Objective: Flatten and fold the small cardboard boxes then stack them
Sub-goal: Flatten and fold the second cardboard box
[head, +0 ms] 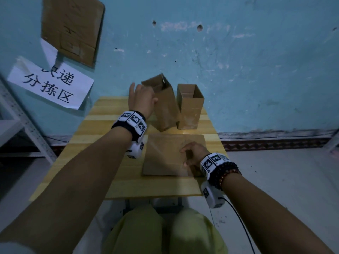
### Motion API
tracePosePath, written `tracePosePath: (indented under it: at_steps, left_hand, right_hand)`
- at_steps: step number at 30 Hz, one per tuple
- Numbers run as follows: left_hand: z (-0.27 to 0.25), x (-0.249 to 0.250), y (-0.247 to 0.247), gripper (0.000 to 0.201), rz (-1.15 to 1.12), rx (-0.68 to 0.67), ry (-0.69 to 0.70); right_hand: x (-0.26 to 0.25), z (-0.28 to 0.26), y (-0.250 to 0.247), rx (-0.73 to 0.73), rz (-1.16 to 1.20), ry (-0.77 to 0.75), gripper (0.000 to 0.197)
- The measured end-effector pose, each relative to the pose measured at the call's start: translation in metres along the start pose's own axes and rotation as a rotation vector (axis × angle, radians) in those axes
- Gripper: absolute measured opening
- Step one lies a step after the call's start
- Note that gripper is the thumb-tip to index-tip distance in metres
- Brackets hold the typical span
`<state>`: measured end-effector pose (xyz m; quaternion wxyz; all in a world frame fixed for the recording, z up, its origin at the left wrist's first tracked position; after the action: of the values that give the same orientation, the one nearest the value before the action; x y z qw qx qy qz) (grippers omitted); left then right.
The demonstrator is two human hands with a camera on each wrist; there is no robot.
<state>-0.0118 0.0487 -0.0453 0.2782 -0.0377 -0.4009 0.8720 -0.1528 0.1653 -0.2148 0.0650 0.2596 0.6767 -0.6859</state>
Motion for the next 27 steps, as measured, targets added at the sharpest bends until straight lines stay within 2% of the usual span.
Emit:
tracePosePath:
  at_steps: [2, 5, 8, 12, 15, 18, 20, 22, 23, 24, 25, 27]
  left_hand:
    - [0.008, -0.002, -0.023, 0.023, -0.134, 0.098, -0.056]
    - [0.015, -0.015, -0.046, 0.016, -0.399, 0.119, -0.234]
    - [0.012, -0.034, -0.057, 0.034, -0.603, 0.120, -0.424]
    - [-0.022, -0.044, -0.039, 0.040, -0.851, 0.009, -0.654]
    - [-0.058, -0.051, -0.009, 0.040, -0.909, -0.105, -0.801]
    - [-0.083, -0.059, 0.011, 0.035, -0.993, -0.177, -0.967]
    - [-0.093, -0.057, 0.014, 0.029, -1.077, -0.221, -1.026]
    - [-0.094, -0.049, 0.007, 0.007, -1.059, -0.238, -0.967]
    - [-0.091, -0.047, 0.002, 0.017, -0.981, -0.225, -0.888]
    - [-0.085, -0.045, -0.003, 0.041, -0.848, -0.202, -0.753]
    - [-0.078, -0.040, -0.010, 0.056, -0.698, -0.176, -0.577]
    - [-0.067, -0.016, -0.024, 0.063, -0.442, -0.151, -0.215]
  right_hand:
    - [0.000, 0.000, 0.000, -0.001, 0.005, 0.000, 0.057]
    - [0.000, -0.001, -0.001, -0.003, -0.001, -0.019, 0.057]
    - [-0.001, -0.003, -0.002, 0.010, -0.005, -0.028, 0.057]
    - [-0.005, -0.004, -0.004, 0.010, -0.012, -0.022, 0.056]
    - [-0.006, -0.005, -0.005, 0.012, -0.017, -0.006, 0.056]
    - [-0.005, -0.008, -0.007, 0.033, -0.035, 0.026, 0.059]
    - [-0.003, -0.010, -0.009, 0.041, 0.017, 0.058, 0.060]
    - [-0.001, -0.012, -0.011, 0.042, 0.082, 0.094, 0.058]
    - [-0.001, -0.012, -0.012, 0.041, 0.092, 0.106, 0.057]
    - [-0.001, -0.013, -0.012, 0.042, 0.092, 0.112, 0.059]
    - [-0.001, -0.012, -0.011, 0.044, 0.089, 0.114, 0.060]
    - [-0.001, -0.011, -0.010, 0.054, 0.083, 0.123, 0.061]
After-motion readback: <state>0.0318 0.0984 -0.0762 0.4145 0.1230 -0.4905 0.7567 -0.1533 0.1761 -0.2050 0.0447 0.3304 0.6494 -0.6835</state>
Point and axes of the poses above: each hand's wrist, its own z-axis towards the middle knuckle, its own y-axis out of the palm, x = y × z, the point moved 7 cm from there along z, towards the middle knuckle, and after that the axes turned 12 degrees about x, right-handed, at the moved point
